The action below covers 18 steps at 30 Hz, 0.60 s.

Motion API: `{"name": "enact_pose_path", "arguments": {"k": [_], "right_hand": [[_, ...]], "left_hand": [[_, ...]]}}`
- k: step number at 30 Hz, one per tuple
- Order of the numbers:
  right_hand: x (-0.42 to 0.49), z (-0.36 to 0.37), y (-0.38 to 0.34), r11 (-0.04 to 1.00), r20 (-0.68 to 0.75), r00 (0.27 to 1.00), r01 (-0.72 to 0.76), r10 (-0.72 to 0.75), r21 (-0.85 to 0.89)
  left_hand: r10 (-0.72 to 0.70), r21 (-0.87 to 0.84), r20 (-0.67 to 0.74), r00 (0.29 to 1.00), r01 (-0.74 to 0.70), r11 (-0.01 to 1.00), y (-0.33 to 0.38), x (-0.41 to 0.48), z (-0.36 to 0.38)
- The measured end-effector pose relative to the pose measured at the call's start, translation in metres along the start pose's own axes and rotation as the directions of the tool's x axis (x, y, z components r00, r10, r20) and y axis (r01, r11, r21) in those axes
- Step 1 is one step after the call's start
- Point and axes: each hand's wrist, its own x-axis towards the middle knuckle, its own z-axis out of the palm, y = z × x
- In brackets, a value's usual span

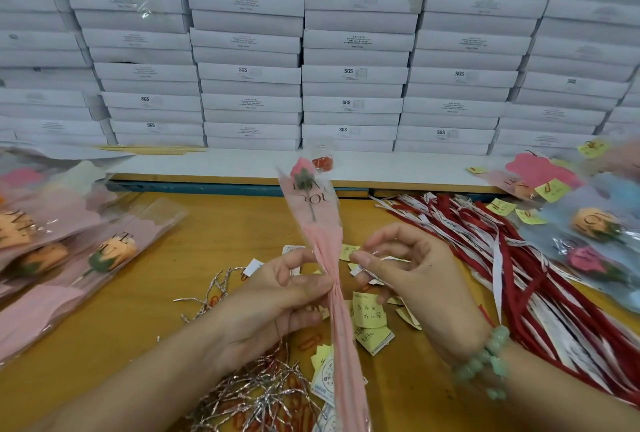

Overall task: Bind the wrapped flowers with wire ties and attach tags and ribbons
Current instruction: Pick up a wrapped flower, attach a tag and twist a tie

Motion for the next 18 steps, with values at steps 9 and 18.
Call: {"name": "enact_pose_path", "arguments": {"k": [9, 18], "right_hand": [[-0.0042, 0.0070, -0.0046, 0.986, 0.003, 0.986, 0.165, -0.164, -0.024], [-0.0096, 0.0066, -0.0020, 0.777, 0.116, 0.895, 0.433, -0.431, -0.457]], "left_hand": [[-0.083, 0.022, 0.059, 0.995, 0.082, 0.996, -0.0043, -0.0005, 0.0040], [-0.145, 0.094, 0.104, 0.984, 0.136, 0.986, -0.0038, -0.0036, 0.0069]]}}
